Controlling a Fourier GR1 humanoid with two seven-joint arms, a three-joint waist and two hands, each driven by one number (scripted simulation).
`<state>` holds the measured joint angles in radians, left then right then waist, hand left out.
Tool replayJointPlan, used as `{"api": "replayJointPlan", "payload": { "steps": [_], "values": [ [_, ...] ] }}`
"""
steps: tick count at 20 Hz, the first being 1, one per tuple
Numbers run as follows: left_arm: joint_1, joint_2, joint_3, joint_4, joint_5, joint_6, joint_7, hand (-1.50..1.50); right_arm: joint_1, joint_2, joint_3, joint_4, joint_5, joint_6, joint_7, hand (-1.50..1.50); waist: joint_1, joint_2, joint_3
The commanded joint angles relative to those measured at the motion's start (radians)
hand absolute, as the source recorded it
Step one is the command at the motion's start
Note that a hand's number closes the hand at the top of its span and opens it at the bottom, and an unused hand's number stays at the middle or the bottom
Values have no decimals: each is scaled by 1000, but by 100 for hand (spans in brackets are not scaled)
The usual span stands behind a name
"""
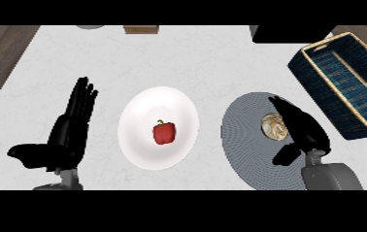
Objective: Pick the cupcake from the placemat and place it in the basket
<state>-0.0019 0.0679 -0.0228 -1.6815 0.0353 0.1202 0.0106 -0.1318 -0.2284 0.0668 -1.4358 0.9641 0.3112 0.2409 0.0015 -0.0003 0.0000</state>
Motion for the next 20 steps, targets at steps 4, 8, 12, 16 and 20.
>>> {"api": "replayJointPlan", "payload": {
  "steps": [4,8,12,16,20],
  "values": [
    [-14,-27,-11,1,-26,4,0,0,-58,3,-43,68,8,-11,-22,-150,0,0,0],
    [-60,-23,23,70,-5,-6,-16,0,-72,14,0,170,34,-11,-66,150,-1,1,0],
    [-46,-21,20,66,-15,-9,-26,0,-76,-62,24,175,76,-19,-172,150,-1,1,0],
    [38,-25,-16,-87,-25,-1,51,0,-103,33,75,242,145,-112,-128,150,4,0,0],
    [-18,-30,-1,32,-28,-14,-28,0,-251,36,-41,374,144,-119,-23,150,20,8,1]
  ]
}}
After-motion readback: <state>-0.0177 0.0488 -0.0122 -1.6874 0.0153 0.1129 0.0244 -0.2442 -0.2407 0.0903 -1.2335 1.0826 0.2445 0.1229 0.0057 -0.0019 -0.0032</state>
